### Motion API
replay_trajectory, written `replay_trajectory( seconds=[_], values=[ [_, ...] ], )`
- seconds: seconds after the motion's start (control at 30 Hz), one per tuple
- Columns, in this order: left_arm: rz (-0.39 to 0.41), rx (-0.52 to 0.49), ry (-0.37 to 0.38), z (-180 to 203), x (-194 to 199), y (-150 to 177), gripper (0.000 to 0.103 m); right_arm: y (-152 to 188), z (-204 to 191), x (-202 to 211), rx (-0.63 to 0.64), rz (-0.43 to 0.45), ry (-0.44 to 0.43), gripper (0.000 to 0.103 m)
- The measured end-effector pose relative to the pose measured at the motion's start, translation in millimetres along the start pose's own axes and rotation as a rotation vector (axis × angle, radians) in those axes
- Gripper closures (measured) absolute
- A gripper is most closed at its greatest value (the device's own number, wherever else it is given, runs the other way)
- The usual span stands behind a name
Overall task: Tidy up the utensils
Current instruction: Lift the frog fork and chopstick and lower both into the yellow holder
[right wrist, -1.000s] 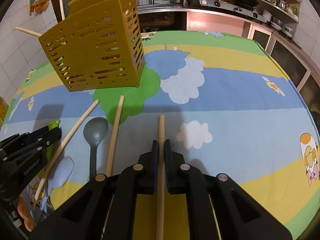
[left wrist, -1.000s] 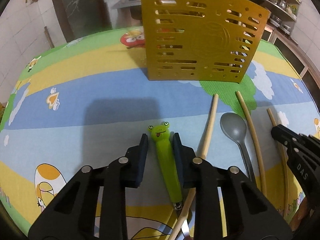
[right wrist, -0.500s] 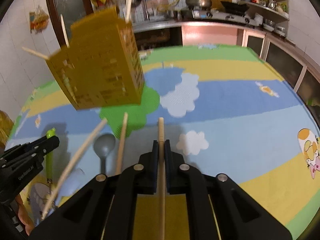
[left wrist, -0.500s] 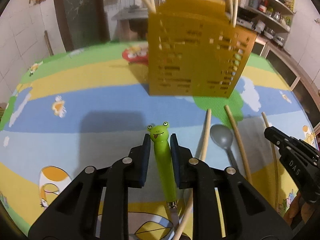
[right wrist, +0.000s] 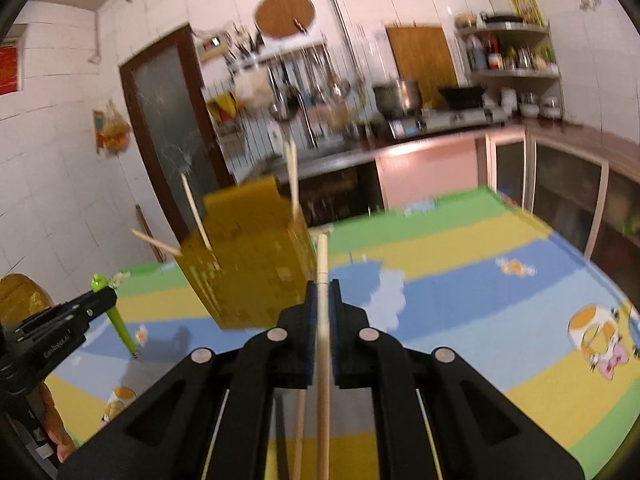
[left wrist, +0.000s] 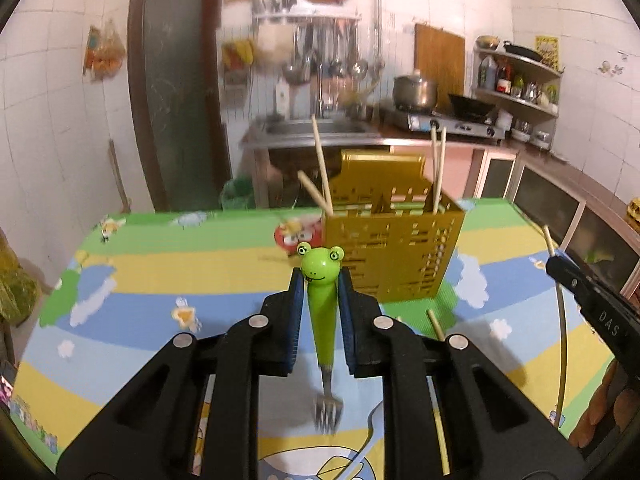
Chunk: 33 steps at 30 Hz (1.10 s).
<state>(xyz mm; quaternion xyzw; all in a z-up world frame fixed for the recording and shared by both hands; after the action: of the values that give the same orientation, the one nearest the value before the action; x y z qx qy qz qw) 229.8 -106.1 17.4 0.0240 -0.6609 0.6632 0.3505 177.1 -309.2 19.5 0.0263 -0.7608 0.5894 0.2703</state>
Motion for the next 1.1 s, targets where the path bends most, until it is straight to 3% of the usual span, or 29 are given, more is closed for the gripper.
replay_trajectory(
  seconds=[0.17,0.63,0.8,0.97,1.1],
  values=[
    [0.024,-0.012,0.009,-1.7,9.3,-5.3,0.087,-13.2,-7.3,15.7,0.010,0.098,-0.017,0.097],
    [0.057,0.008,0.045,-7.5,22.4,-13.0,0.087,-22.9,-15.7,23.7,0.050,0.168,-0.018,0.097],
    [0.112,-0.007,0.076,1.5,36.0,-51.1,0.087,-68.6,-27.5,40.3,0.047,0.252,-0.046,0.097],
    [0.216,-0.013,0.110,10.4,45.2,-119.2,0.087,-138.6,-50.9,55.6,0.045,0.381,-0.072,0.097],
    [0.285,-0.016,0.111,14.0,31.9,-162.7,0.087,-171.3,-71.0,45.4,0.050,0.427,-0.069,0.097]
  ],
)
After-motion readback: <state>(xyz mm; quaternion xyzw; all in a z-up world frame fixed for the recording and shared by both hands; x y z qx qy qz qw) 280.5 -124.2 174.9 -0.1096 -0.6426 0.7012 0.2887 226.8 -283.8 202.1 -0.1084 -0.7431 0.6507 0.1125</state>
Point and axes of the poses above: each gripper's, at about its wrist camera, not at the fingertips, and x roughly against the way its jaws point, z to its right, y to its underside, the point moved 9 cm from there along -x, roughly the way its jaws point, and after that the axes turned 15 degrees about y, right-handed, at the moved point
